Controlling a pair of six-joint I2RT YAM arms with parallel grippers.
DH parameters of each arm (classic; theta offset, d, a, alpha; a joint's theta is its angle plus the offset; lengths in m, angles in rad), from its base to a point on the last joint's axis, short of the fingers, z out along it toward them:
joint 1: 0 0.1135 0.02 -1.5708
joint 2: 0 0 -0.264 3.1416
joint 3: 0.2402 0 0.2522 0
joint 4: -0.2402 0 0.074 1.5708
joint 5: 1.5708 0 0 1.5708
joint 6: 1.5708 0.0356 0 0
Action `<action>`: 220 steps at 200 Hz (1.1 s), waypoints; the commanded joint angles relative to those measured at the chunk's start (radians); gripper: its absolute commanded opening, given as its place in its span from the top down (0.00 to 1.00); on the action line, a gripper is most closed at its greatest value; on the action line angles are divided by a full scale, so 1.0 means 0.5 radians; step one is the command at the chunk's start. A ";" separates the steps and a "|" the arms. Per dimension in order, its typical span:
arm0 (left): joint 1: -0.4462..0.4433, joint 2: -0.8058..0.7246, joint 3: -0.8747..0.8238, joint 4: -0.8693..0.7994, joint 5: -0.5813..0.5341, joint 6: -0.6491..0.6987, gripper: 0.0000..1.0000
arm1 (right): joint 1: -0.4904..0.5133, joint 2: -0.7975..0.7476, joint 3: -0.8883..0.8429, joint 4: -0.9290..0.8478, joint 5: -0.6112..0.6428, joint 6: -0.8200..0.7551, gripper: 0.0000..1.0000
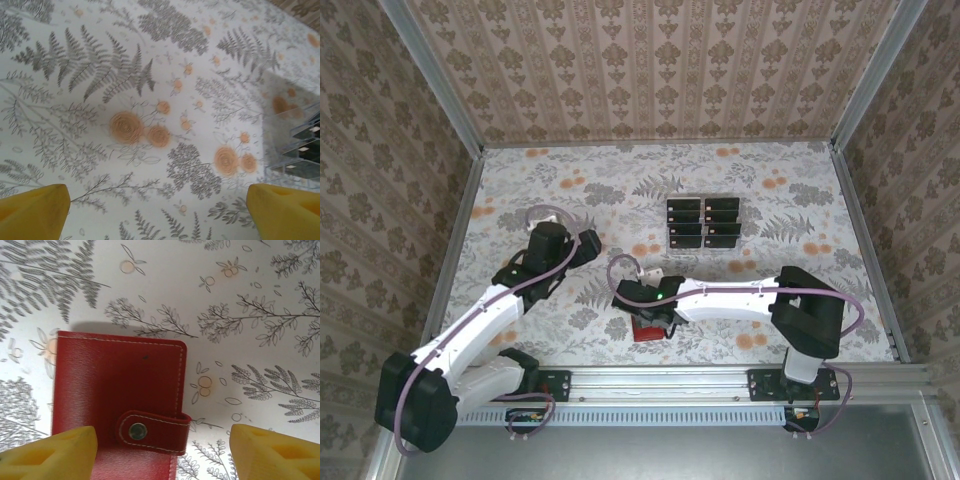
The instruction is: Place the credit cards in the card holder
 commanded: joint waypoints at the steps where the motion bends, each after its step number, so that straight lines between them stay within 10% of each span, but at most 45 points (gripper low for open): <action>1: 0.031 -0.019 -0.039 -0.055 0.062 0.024 0.00 | 0.009 0.041 0.044 -0.115 0.072 0.054 0.29; 153: 0.054 0.043 -0.051 -0.007 0.117 0.019 0.00 | 0.011 0.132 -0.020 -0.018 0.040 0.030 0.46; 220: 0.053 0.039 -0.045 -0.004 0.132 0.033 0.00 | 0.029 0.018 0.013 -0.014 0.017 -0.014 0.38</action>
